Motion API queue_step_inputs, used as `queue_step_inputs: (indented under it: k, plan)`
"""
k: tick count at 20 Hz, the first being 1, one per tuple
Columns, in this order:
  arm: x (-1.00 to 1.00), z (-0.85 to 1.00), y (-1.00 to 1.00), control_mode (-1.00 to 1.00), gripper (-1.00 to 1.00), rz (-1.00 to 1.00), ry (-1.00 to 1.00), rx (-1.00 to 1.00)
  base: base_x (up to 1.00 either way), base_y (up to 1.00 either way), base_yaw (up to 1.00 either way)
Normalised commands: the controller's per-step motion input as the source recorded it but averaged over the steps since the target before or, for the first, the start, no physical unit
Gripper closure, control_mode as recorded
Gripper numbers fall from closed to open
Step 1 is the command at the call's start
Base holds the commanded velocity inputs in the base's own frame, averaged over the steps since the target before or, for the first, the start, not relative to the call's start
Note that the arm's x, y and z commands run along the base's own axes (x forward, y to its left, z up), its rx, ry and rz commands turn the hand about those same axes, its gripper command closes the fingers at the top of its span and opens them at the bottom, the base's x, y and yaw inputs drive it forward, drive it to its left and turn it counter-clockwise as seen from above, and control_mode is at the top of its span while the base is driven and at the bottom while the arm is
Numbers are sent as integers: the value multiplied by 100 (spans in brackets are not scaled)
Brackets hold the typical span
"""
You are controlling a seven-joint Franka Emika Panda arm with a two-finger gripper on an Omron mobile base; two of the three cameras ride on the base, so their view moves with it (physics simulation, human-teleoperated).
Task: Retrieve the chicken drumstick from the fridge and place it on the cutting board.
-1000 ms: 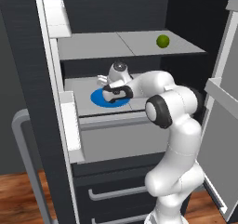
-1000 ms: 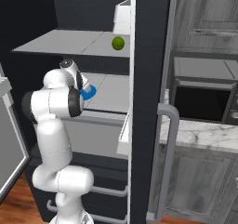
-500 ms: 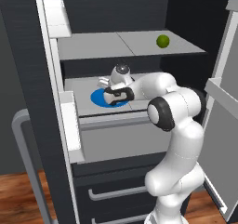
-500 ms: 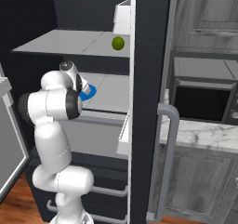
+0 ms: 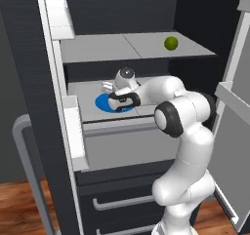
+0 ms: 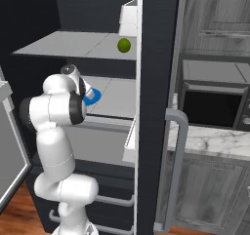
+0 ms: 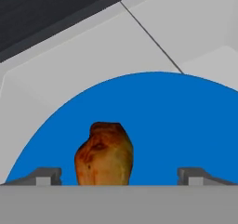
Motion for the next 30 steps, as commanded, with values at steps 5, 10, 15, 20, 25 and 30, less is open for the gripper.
queue_step_inputs:
  k: [5, 10, 15, 20, 25, 30]
  plan:
    - [0, -19, 15, -100, -100, 0, 0, -7, 0, 0, 0]
    - [4, -19, 15, -100, -100, 0, 0, -5, 0, 0, 0]
    - [3, -2, 6, -100, 100, 0, 0, -1, 0, 0, 0]
    - [0, 0, 0, -100, 100, 0, 0, 0, 0, 0, 0]
    - [-1, 0, 0, -100, 100, 0, -3, 0, 0, 0, 0]
    - [-35, 39, 0, -100, 100, 0, -27, 0, 0, 0, 0]
